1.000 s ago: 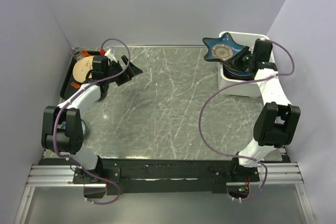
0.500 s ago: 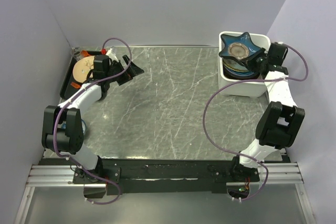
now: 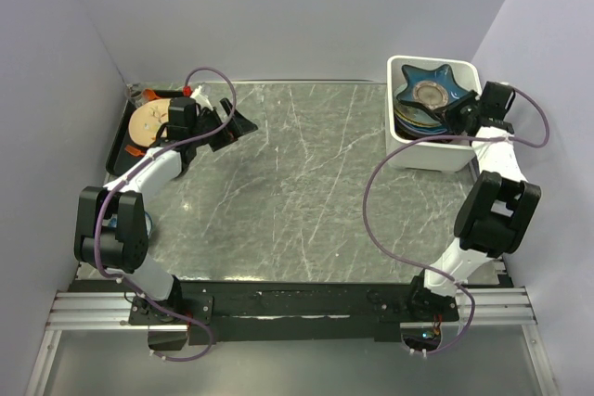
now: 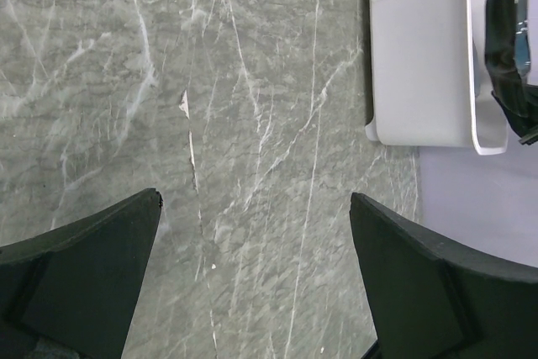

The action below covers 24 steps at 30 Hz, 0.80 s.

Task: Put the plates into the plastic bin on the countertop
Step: Place the plate in the plastic bin.

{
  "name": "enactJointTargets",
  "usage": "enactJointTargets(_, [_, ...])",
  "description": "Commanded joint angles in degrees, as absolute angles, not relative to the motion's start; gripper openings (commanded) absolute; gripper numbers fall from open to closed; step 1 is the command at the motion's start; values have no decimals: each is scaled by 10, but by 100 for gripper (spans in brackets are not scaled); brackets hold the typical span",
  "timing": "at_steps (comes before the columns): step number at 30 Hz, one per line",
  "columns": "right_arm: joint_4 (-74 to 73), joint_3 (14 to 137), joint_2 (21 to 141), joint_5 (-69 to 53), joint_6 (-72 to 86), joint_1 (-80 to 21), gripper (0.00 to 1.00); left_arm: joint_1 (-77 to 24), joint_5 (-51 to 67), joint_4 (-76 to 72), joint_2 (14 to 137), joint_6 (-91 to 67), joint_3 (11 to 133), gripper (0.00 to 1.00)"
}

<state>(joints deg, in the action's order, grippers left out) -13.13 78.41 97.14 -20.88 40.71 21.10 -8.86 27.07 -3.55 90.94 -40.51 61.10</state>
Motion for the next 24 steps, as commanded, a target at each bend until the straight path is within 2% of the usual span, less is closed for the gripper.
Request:
enactJointTargets(1, [-44, 808, 969, -231, 420, 211, 2, -92, 267, -44, 909, -390, 629, 99])
enactJointTargets(5, [-45, 801, 974, -226, 419, 211, 5, -93, 266, -44, 907, -389, 628, 99])
enactJointTargets(11, [-69, 802, 987, -220, 413, 211, 21, -94, 265, -41, 905, -388, 627, 99])
enactJointTargets(15, [-77, 799, 991, -209, 409, 211, 40, -94, 265, -40, 906, -388, 625, 99])
enactJointTargets(18, [-91, 802, 996, -210, 403, 211, 49, -94, 263, -41, 903, -389, 622, 99])
enactJointTargets(24, [-102, 780, 984, -201, 396, 211, 62, -95, 259, -36, 896, -388, 622, 99])
